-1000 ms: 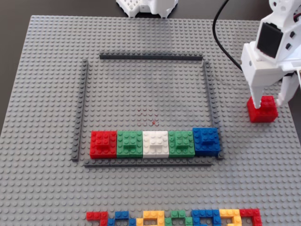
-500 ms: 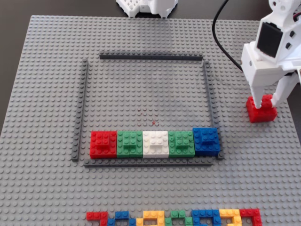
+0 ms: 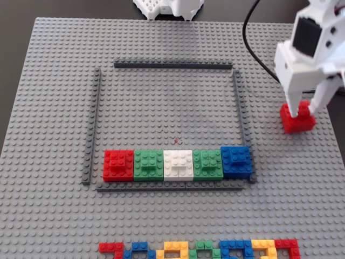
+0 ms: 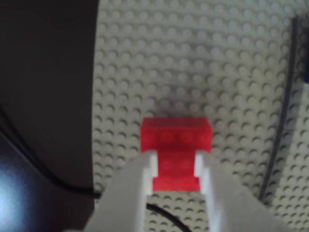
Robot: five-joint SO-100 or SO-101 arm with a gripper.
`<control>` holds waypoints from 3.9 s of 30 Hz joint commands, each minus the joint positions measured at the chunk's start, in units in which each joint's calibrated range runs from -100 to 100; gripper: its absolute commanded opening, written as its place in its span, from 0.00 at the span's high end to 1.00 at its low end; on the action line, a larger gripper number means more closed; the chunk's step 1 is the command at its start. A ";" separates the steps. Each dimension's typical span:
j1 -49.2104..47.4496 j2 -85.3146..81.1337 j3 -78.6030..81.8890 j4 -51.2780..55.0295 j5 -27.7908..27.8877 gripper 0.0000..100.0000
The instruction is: Grab the cube and place it into the grid
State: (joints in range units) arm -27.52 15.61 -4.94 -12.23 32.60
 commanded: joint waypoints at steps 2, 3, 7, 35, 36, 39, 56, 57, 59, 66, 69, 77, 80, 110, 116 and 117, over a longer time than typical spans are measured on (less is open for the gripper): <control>0.16 -12.94 0.55 0.71 1.61 0.99; 0.38 -14.23 0.91 0.75 2.00 0.99; 1.63 -19.39 4.63 -0.22 3.96 0.99; 17.62 -48.11 44.23 -10.19 15.38 0.99; 17.62 -48.62 45.31 -10.43 15.38 0.99; 17.40 -48.80 47.49 -10.97 15.19 0.99; 15.78 -37.79 44.14 -13.85 12.75 0.99; 15.78 -37.27 43.86 -13.95 12.70 0.99; 15.63 -36.24 43.14 -14.24 12.55 0.99; 15.78 -31.17 38.88 -14.78 12.36 0.99; 16.29 -28.93 37.34 -15.12 12.31 0.99; 17.69 -24.63 35.80 -16.73 12.31 0.99; 17.91 -23.60 34.62 -16.78 12.21 0.99; 16.14 -22.92 33.90 -16.30 10.31 0.98; 16.36 -21.45 32.90 -16.98 10.21 0.98; 16.44 -21.28 32.81 -17.03 10.21 0.98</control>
State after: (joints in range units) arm -11.27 -5.43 33.10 -28.35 43.20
